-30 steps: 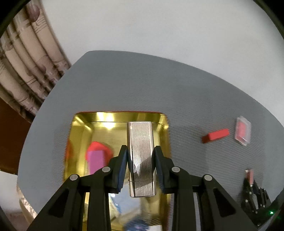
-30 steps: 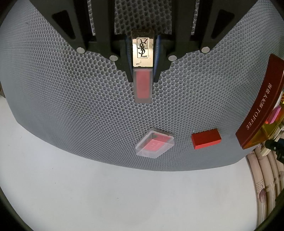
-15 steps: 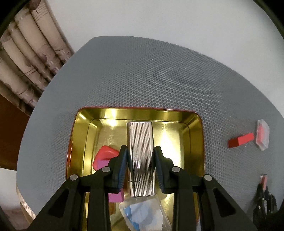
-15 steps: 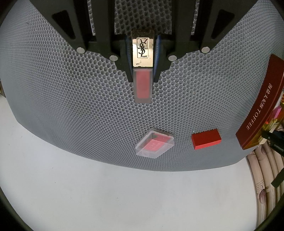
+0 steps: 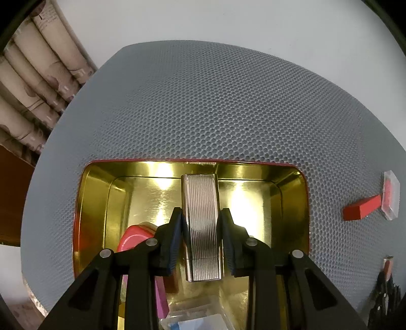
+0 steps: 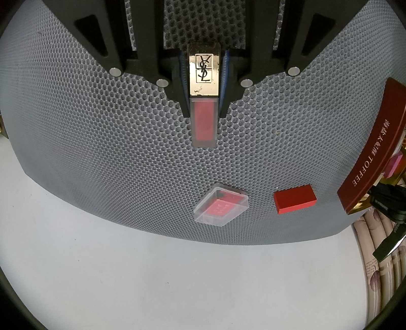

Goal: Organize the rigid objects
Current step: 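Lower the ribbed gold case into the gold tin and open the left gripper, then lower the YSL lipstick into the gold tin and open the right gripper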

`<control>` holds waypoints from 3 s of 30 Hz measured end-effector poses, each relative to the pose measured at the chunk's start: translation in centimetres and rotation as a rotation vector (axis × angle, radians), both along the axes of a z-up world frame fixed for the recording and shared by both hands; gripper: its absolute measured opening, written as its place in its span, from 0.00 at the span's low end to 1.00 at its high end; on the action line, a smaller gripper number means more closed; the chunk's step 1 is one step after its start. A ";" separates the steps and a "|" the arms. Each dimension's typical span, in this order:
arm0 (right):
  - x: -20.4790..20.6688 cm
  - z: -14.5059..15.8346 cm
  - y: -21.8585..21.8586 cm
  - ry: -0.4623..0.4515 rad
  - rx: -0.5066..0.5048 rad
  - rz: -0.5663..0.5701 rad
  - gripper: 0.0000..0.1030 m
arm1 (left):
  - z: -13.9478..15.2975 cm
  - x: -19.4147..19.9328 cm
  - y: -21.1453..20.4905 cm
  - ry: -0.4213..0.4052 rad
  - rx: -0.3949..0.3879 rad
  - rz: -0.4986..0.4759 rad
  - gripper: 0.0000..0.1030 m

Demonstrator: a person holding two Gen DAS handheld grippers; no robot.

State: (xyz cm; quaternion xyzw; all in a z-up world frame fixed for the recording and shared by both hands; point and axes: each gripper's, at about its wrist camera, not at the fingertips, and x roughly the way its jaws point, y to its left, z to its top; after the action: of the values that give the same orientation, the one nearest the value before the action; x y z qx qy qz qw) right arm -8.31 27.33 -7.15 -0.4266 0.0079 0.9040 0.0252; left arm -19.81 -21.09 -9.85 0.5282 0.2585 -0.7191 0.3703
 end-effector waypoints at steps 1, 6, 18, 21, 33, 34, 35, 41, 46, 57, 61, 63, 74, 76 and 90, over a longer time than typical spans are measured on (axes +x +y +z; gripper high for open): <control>0.0 0.0 0.0 0.000 0.000 0.000 0.20 | 0.0 -0.1 0.1 0.001 0.001 -0.005 0.26; -0.1 0.0 0.1 0.000 0.005 0.000 0.20 | -0.5 0.3 -0.4 -0.004 0.002 -0.006 0.26; 0.2 0.0 0.2 -0.001 0.015 -0.001 0.21 | 2.1 1.7 0.3 0.043 -0.053 -0.027 0.28; 0.2 0.0 0.3 -0.001 0.019 -0.001 0.21 | 2.9 2.3 1.0 0.056 -0.071 -0.036 0.28; -0.6 -0.3 0.2 -0.003 0.028 -0.001 0.21 | 5.6 6.1 3.2 0.088 -0.099 -0.027 0.32; -0.6 -0.3 0.2 -0.003 0.028 -0.001 0.21 | 5.7 6.7 3.6 0.089 -0.099 -0.032 0.33; -0.6 -0.3 0.1 -0.003 0.029 -0.001 0.21 | 5.7 7.1 3.8 0.090 -0.102 -0.030 0.33; -0.5 -0.3 -0.1 -0.003 0.033 -0.001 0.21 | 6.1 10.1 5.5 0.085 -0.151 -0.002 0.34; -0.4 -0.3 -0.1 -0.003 0.034 -0.001 0.21 | 6.1 12.8 6.2 0.081 -0.210 0.045 0.37; -0.6 -0.3 -0.2 -0.004 0.048 -0.002 0.20 | 4.8 16.0 7.3 0.119 -0.229 0.104 0.40; -1.0 -0.2 -0.6 -0.020 0.073 -0.012 0.20 | 5.0 16.5 6.8 0.121 -0.258 0.129 0.50; -1.3 -0.1 -0.7 -0.031 0.081 -0.022 0.20 | 5.1 16.9 6.5 0.126 -0.259 0.139 0.50; -2.0 2.2 -2.4 -0.011 0.054 0.005 0.20 | 4.8 17.3 6.1 0.128 -0.235 0.171 0.58; -2.2 2.9 -3.4 0.001 0.046 0.029 0.20 | 4.8 17.3 6.0 0.124 -0.241 0.174 0.58; -2.8 7.0 -11.4 0.049 -0.005 0.206 0.20 | 4.9 18.3 5.2 0.146 -0.221 0.214 0.58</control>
State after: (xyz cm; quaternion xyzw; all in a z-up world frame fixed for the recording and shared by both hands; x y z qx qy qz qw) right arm -11.10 15.90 -0.10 -0.4031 -0.0332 0.9119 -0.0689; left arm -1.51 -15.93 -4.90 0.4000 0.2587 -0.7361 0.4808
